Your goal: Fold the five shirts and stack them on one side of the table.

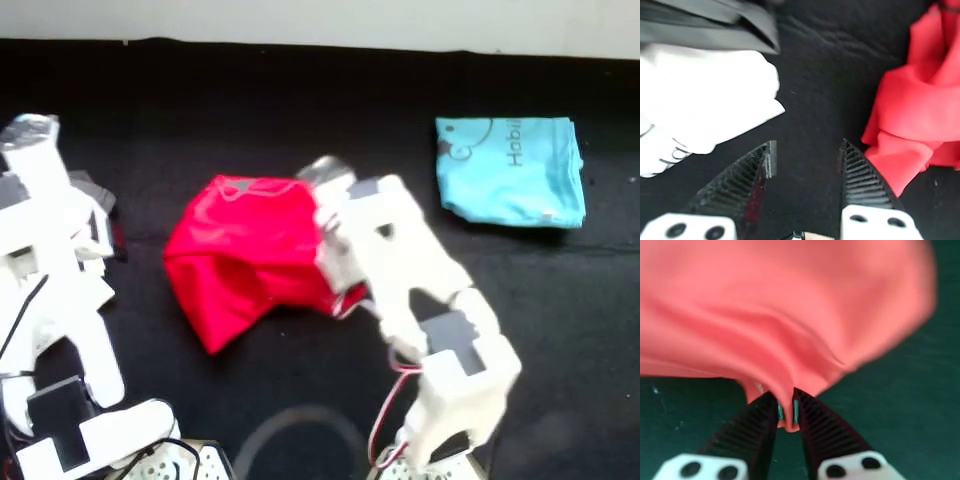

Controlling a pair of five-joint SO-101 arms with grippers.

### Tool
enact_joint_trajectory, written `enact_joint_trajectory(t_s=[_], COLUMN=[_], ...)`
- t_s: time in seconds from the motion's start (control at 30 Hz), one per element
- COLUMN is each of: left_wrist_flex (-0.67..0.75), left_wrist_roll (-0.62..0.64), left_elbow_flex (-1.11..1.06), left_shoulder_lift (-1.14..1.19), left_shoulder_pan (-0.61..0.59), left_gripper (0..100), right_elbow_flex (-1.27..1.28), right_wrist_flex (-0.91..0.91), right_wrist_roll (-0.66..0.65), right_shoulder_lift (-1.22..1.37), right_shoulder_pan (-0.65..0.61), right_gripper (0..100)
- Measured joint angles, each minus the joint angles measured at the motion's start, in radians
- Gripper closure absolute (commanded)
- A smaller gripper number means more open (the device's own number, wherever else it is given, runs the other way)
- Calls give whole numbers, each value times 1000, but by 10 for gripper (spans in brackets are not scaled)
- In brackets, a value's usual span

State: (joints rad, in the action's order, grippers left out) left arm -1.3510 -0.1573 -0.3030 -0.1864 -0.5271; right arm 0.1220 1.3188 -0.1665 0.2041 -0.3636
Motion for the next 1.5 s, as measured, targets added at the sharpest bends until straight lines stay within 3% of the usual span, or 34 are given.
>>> enact_joint_trajectory(t_s=[0.27, 0.53, 0.93, 1.33, 1.5], left_wrist_flex=[0, -31, -169, 273, 327], left_wrist_roll=[0, 2, 0, 2, 3], left_elbow_flex=[-80, -80, -89, -267, -269], left_shoulder_lift=[0, 0, 2, 2, 3], left_shoulder_pan=[138, 302, 718, 686, 672], left_gripper=[793, 793, 790, 790, 790], right_elbow_flex=[-193, -195, -201, -282, -282], right_wrist_flex=[58, 58, 20, 77, 97], right_wrist_roll=[-121, -190, -216, -216, -216], right_shoulder_lift=[-167, -181, -181, -181, -181], right_shoulder_pan=[345, 552, 632, 621, 591], right_gripper=[991, 991, 991, 991, 991])
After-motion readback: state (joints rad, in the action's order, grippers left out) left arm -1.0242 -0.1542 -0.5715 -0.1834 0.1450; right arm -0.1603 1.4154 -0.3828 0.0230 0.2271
